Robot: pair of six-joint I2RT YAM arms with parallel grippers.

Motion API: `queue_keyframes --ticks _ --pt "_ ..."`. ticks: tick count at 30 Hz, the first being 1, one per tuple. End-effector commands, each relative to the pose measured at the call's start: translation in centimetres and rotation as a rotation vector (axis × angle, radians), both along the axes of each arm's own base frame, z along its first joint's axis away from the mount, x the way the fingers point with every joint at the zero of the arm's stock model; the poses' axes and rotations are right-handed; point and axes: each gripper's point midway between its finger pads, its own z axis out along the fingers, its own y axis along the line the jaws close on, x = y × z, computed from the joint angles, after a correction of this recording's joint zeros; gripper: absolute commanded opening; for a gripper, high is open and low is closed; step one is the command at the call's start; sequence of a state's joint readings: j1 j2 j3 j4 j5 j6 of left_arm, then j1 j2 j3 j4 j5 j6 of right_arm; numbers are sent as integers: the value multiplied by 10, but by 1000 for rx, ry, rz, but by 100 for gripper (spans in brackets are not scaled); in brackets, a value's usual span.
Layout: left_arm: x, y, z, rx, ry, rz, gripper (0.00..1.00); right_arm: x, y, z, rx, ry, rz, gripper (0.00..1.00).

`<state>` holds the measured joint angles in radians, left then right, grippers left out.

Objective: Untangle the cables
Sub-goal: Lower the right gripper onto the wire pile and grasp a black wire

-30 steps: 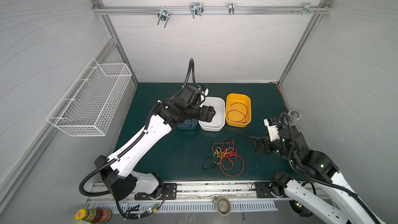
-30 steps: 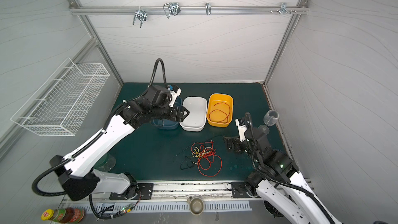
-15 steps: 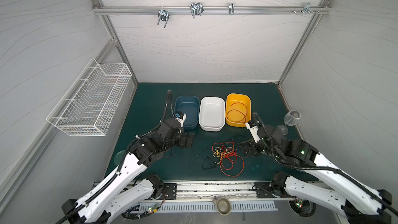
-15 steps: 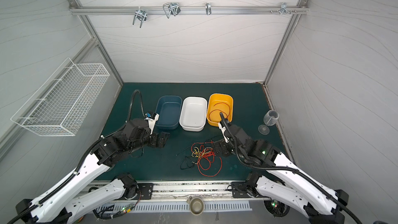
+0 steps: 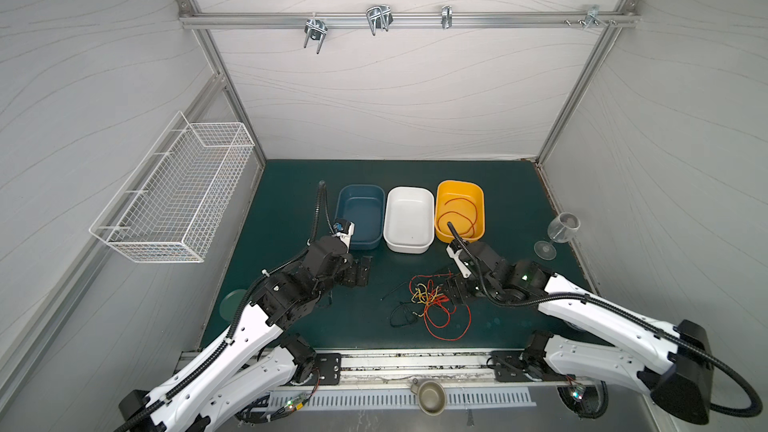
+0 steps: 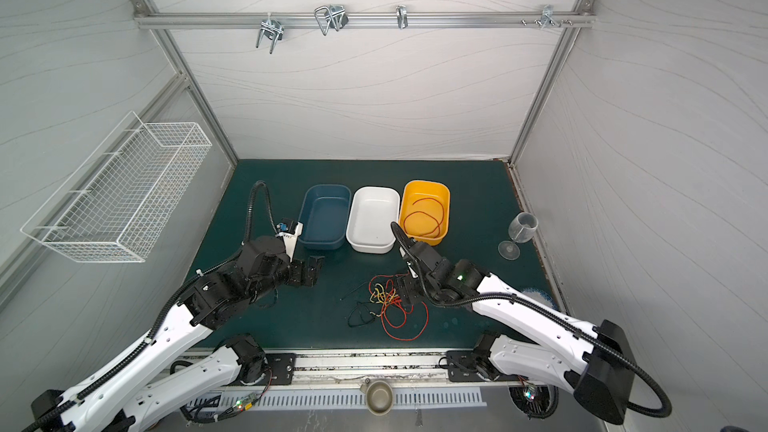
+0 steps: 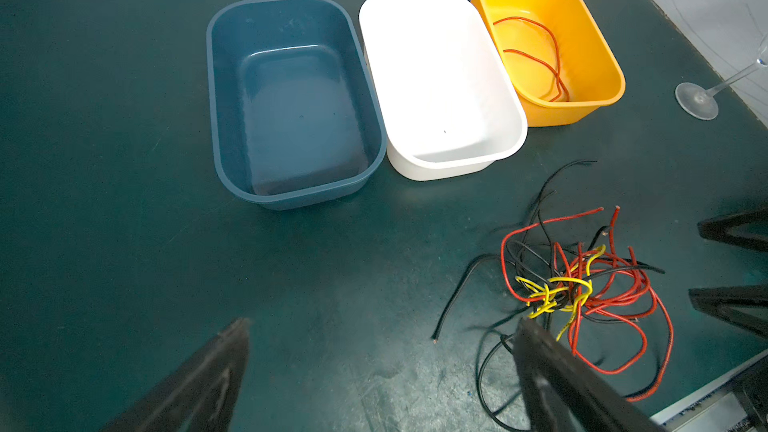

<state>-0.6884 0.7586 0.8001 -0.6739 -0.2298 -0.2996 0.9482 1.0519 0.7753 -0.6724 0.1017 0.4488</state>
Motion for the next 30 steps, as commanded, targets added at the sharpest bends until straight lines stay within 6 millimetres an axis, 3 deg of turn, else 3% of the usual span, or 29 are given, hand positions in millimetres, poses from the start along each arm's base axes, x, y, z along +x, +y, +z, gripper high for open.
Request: queue_keyframes --ticks 1,18,23,28,30 --pt "7 0 11 -23 -47 29 100 2 12 -5 27 3 19 71" --pt "9 0 6 -2 -36 31 100 2 22 -43 -62 91 48 39" --pt "9 0 6 0 -33 30 100 6 25 -42 -54 74 47 25" --pt "10 -1 5 1 -30 26 100 14 25 -38 -69 39 48 0" --pt "10 -1 5 2 -30 26 100 18 27 -34 -68 27 48 0"
